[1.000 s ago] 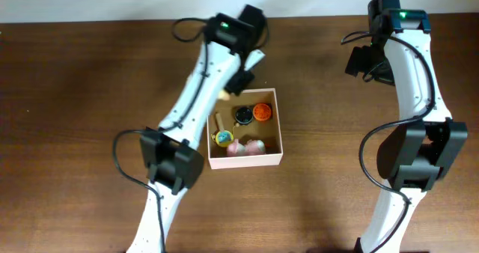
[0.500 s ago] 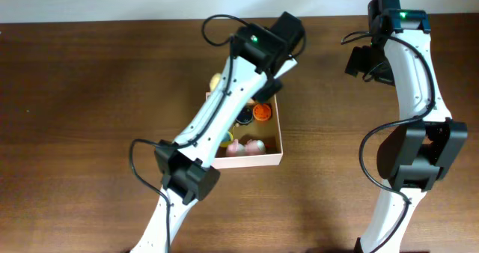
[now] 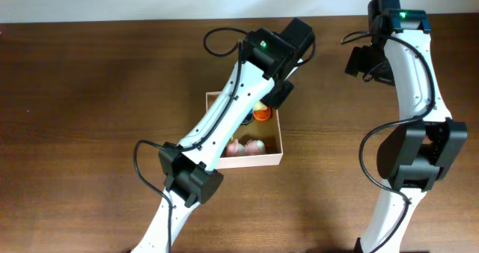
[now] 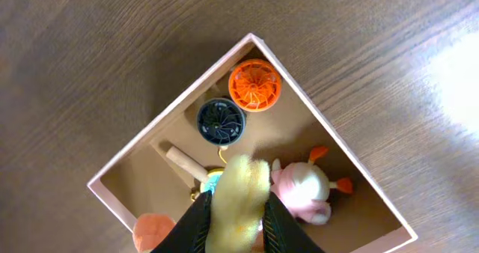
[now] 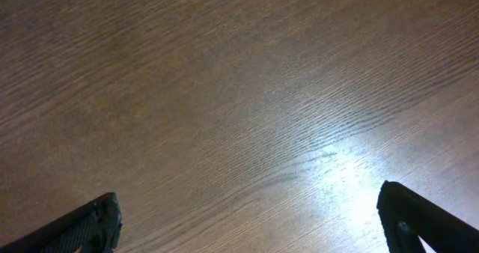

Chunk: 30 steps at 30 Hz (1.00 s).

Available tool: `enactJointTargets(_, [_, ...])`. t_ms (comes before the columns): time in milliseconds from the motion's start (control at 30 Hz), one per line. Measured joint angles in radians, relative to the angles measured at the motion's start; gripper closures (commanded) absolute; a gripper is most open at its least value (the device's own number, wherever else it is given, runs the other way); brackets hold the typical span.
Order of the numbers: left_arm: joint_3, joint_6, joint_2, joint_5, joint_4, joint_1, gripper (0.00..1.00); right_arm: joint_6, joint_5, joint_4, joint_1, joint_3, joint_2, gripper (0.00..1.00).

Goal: Pack container
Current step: 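Lower the duck into the box and open the left gripper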

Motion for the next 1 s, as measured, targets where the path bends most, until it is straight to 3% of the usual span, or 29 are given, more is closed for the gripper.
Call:
enactJointTargets(233, [-0.172, 0.009, 0.0, 0.0, 0.012, 0.003, 0.98, 0.0, 0.0, 0.0, 0.0, 0.0, 0.0, 0.01])
enactJointTargets(467, [-0.364, 0.129, 0.0, 0.001, 0.072, 0.003, 0.98, 0.001, 0.0, 0.0, 0.0, 0.0, 0.0, 0.01])
enactJointTargets(733, [-0.393, 0.235, 0.0, 0.001, 0.148, 0.003, 0.98, 0.001, 0.0, 0.0, 0.0, 0.0, 0.0, 0.01])
enactJointTargets(1000, [-0.398, 0.262, 0.0, 0.003, 0.235, 0.003, 0.98, 0.001, 0.0, 0.0, 0.0, 0.0, 0.0, 0.01])
